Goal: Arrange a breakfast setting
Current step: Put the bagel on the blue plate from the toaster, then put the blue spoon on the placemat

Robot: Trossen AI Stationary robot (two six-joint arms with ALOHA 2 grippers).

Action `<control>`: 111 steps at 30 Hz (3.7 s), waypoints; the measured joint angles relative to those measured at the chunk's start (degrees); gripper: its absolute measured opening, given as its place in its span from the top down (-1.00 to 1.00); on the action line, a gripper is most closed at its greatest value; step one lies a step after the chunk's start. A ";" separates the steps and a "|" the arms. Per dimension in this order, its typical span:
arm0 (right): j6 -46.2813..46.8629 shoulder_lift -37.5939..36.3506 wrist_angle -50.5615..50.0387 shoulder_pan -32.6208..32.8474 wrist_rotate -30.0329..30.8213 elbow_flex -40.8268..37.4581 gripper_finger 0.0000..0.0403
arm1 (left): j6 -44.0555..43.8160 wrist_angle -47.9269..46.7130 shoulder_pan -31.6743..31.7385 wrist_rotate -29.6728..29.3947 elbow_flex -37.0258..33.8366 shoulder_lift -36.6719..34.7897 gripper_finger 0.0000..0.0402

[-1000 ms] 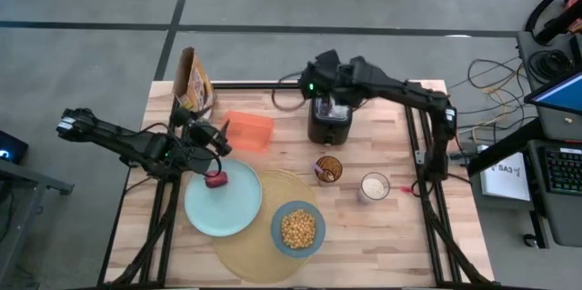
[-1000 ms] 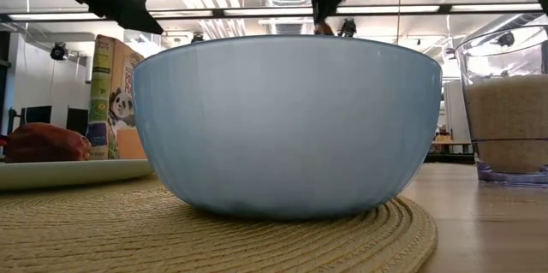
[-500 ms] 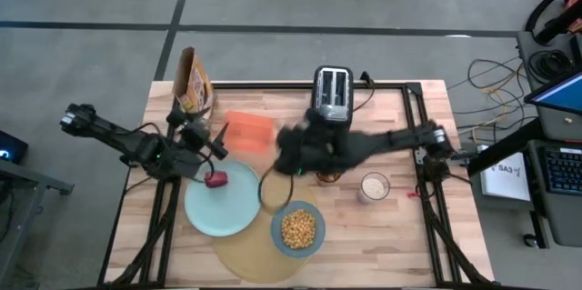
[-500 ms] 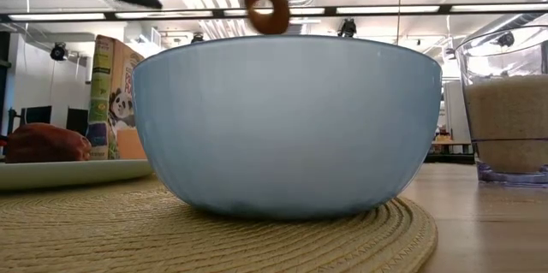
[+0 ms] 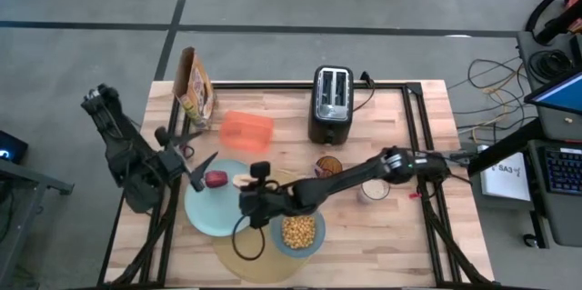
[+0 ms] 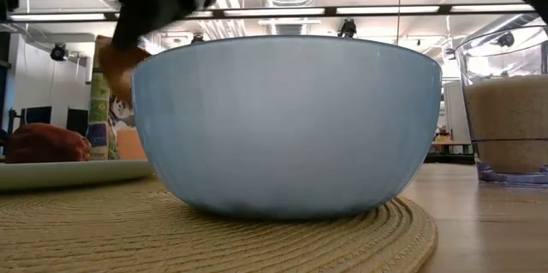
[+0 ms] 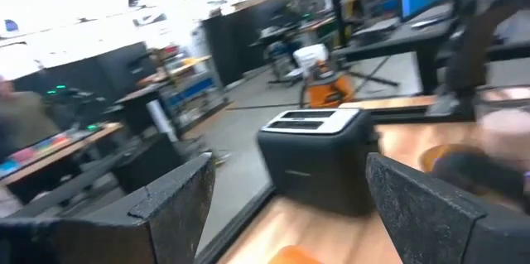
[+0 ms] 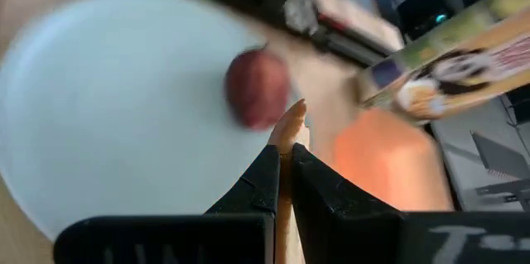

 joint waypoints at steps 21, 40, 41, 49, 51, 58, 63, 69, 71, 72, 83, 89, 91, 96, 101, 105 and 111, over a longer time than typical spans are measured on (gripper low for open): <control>0.78 7.88 0.48 -0.13 -0.92 6.20 0.88 | -0.96 0.17 -1.38 0.01 0.19 0.08 -0.47; 2.41 7.09 -0.39 -0.13 -0.16 7.67 0.33 | -0.93 0.13 -1.27 0.02 0.16 0.08 -0.47; 2.72 6.71 -1.42 -0.13 -0.16 8.02 0.32 | -0.93 0.13 -1.27 0.02 0.16 0.08 -0.47; 12.56 0.63 -16.97 -0.24 0.78 8.43 0.34 | -0.71 0.01 -1.27 0.02 0.12 0.10 -0.47; 17.07 -1.02 -21.64 -0.24 2.44 8.43 0.34 | -0.69 -0.03 -1.27 0.04 0.12 0.10 -0.47; 31.27 -6.35 -37.69 0.64 9.73 8.32 0.42 | -0.69 -0.28 -1.18 0.04 0.10 0.10 -0.47; 38.09 -8.79 -46.39 3.51 14.13 8.30 0.47 | -0.69 -0.31 -1.18 0.05 0.05 0.15 -0.47; 43.34 -11.42 -51.58 7.32 17.50 7.70 0.55 | -0.68 -0.39 -1.18 0.05 0.03 0.15 -0.47; 44.93 -12.78 -52.28 8.34 19.04 6.53 0.59 | -0.67 -0.37 -1.18 0.04 0.03 0.15 -0.47; 45.77 -13.63 -52.30 8.69 19.46 5.61 0.61 | -0.67 -0.37 -1.18 0.04 0.03 0.17 -0.47; 51.12 -27.59 -40.34 10.10 23.95 -19.30 0.81 | -0.67 -0.35 -1.18 0.04 0.03 0.21 -0.47; 49.03 -36.17 -25.18 9.99 23.18 -35.02 0.84 | -0.51 -0.36 -1.16 0.04 0.03 0.21 -0.47; 48.36 -39.67 -19.69 9.95 21.39 -39.91 0.84 | -0.51 -0.36 -1.18 0.04 0.03 0.21 -0.47; 44.76 -47.43 -4.34 8.07 13.23 -52.03 0.84 | -0.49 -0.35 -1.18 0.06 0.03 0.21 -0.47; 49.06 -52.61 -1.49 5.88 12.63 -59.81 0.84 | -0.48 -0.35 -1.18 0.04 0.03 0.21 -0.47; 54.97 -54.40 0.56 5.26 12.55 -63.52 0.84 | 0.26 -0.35 -1.18 0.04 0.03 0.23 -0.47; 55.59 -52.78 2.34 4.46 8.77 -64.91 0.61 | 0.34 -0.35 -1.17 0.04 0.03 0.23 -0.47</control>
